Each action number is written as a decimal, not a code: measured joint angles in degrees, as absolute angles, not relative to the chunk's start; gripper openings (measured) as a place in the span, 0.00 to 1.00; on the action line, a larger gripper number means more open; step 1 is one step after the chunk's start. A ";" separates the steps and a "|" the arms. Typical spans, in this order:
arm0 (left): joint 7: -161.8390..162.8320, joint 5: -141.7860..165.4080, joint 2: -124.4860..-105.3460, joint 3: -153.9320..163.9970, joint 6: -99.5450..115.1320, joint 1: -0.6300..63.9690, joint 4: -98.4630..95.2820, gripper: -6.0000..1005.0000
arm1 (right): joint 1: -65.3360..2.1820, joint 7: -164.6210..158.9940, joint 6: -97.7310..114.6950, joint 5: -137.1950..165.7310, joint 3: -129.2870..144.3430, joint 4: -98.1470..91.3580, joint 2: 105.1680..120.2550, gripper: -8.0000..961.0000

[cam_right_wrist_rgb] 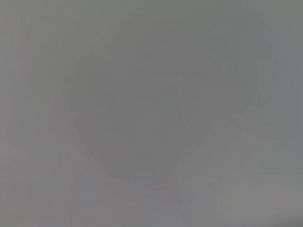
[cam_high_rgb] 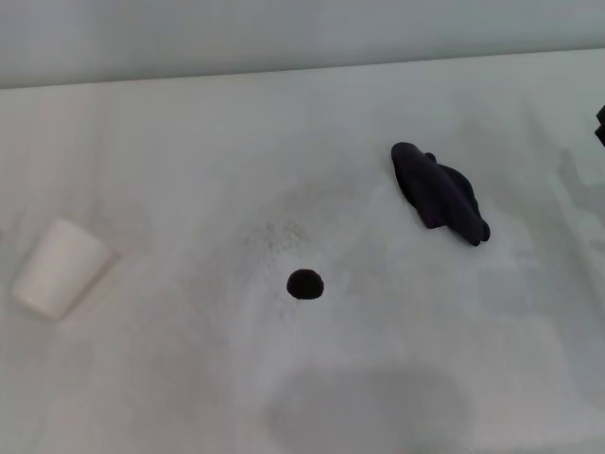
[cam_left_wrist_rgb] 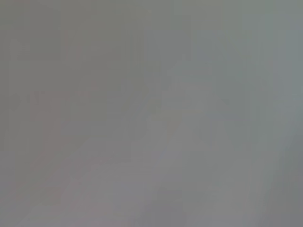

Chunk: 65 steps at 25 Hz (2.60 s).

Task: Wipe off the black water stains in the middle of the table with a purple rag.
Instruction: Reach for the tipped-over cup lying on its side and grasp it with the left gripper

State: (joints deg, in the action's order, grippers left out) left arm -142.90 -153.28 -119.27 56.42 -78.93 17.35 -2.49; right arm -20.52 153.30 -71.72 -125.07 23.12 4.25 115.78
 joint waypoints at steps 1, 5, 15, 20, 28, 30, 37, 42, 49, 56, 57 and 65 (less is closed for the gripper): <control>-142.90 -153.28 -119.27 56.42 -78.93 17.34 -2.40 0.86 | -20.47 153.29 -71.78 -125.07 23.12 4.31 115.77 0.86; -142.90 -153.28 -119.26 56.42 -78.64 17.30 -2.13 0.86 | -20.29 153.24 -72.92 -125.07 23.12 4.44 115.75 0.86; -142.83 -153.73 -119.26 56.42 -78.74 17.22 -2.20 0.86 | -20.18 151.88 -72.95 -124.97 23.62 4.95 115.57 0.86; -142.82 -153.73 -119.26 56.42 -78.81 17.22 -2.27 0.86 | -20.13 151.88 -72.91 -124.97 23.55 4.71 115.57 0.86; -142.82 -153.72 -119.26 56.43 -78.75 17.22 -2.11 0.86 | -20.12 151.87 -72.82 -124.99 23.31 4.57 115.57 0.86; -142.82 -153.72 -119.27 56.42 -78.79 17.22 -2.11 0.86 | -20.12 151.87 -72.77 -125.01 23.29 4.57 115.57 0.86; -140.40 -153.60 -119.18 56.57 -78.60 17.55 -2.57 0.86 | -20.14 151.88 -72.65 -125.07 23.22 4.57 115.51 0.86; -140.08 -153.82 -119.13 56.53 -76.98 18.46 -2.62 0.86 | -20.38 151.87 -72.65 -125.07 23.38 4.57 115.49 0.86; -139.92 -156.74 -119.63 56.61 -75.21 21.42 -0.86 0.85 | -20.82 151.88 -72.52 -125.07 23.18 4.70 115.50 0.86; -128.49 -148.62 -117.57 57.06 -72.18 22.02 -5.62 0.85 | -20.84 151.85 -71.91 -125.06 23.48 4.94 115.55 0.86; -125.28 -145.46 -116.83 57.08 -70.62 21.71 -7.84 0.85 | -20.83 151.81 -71.89 -125.06 23.50 4.95 115.56 0.86; -97.69 -119.49 -110.08 57.04 -66.46 20.57 -24.75 0.85 | -20.56 149.52 -71.88 -125.07 23.64 4.49 115.52 0.86</control>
State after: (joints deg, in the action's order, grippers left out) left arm -97.69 -119.49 -110.08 57.04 -66.46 20.57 -24.75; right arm -20.56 149.52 -71.88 -125.07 23.64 4.49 115.52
